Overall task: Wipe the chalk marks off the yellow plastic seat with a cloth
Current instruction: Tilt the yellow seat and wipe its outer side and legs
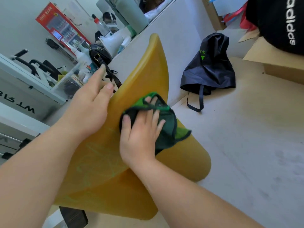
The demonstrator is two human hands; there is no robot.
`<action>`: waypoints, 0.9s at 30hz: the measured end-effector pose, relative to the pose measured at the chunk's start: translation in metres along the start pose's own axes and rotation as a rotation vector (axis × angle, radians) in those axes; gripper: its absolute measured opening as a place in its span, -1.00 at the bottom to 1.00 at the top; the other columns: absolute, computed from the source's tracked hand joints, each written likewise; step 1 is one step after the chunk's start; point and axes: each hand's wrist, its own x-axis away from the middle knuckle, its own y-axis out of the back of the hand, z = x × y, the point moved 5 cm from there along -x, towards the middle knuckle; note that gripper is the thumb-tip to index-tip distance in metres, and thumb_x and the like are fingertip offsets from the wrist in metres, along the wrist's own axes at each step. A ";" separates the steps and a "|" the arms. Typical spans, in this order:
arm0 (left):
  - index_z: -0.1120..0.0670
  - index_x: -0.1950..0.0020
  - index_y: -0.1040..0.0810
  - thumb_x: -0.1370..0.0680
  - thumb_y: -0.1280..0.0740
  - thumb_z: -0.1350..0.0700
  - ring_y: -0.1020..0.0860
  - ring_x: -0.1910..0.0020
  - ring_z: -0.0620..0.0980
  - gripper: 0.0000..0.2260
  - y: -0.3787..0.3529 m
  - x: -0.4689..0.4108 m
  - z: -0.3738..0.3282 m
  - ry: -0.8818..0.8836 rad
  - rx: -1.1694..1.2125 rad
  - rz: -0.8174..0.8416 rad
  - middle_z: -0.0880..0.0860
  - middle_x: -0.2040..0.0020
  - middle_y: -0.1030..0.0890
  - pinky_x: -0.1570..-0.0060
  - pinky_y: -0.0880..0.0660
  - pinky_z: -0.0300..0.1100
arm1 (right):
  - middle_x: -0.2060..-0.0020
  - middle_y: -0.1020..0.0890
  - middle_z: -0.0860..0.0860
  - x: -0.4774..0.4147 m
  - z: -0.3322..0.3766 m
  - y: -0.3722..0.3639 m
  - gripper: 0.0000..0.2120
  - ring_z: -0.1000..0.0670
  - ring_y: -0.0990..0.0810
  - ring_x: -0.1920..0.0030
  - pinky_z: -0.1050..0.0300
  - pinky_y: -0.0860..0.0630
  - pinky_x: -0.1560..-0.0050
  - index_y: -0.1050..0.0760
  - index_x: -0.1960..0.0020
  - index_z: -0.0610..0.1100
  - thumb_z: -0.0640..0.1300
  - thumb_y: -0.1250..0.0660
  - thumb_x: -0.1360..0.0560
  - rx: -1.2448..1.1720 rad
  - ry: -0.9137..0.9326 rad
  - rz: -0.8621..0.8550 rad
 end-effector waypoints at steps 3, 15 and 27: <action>-0.30 -0.54 -0.11 -0.66 -0.04 -0.19 -0.45 -0.32 -0.08 -0.57 0.017 0.018 0.024 0.003 -0.107 0.012 -0.20 -0.37 -0.46 -0.26 -0.36 -0.01 | -0.66 0.27 0.00 0.012 -0.051 -0.008 -0.19 -0.14 0.34 -0.64 -0.38 0.25 -0.58 0.23 -0.68 0.00 0.38 0.14 -0.57 0.148 -0.133 0.059; -0.33 -0.46 -0.25 -0.62 0.00 -0.27 -0.47 -0.17 -0.11 -0.60 0.018 0.071 0.063 0.026 -0.158 0.083 -0.25 -0.26 -0.46 -0.16 -0.41 0.00 | -0.68 0.16 -0.05 -0.023 0.011 0.002 -0.19 -0.12 0.19 -0.67 -0.30 0.35 -0.54 0.18 -0.68 -0.12 0.33 0.18 -0.59 -0.016 0.049 -0.089; -0.24 -0.13 -0.44 -0.55 0.04 -0.31 -0.53 0.22 -0.08 -0.65 0.016 0.071 0.065 0.049 -0.193 -0.002 -0.03 0.22 -0.60 0.13 -0.51 0.06 | -0.37 -0.53 -0.16 -0.034 -0.103 0.021 -0.11 -0.26 -0.42 -0.42 -0.34 -0.21 -0.48 -0.48 -0.36 -0.14 0.41 0.30 -0.49 0.107 -0.314 -0.127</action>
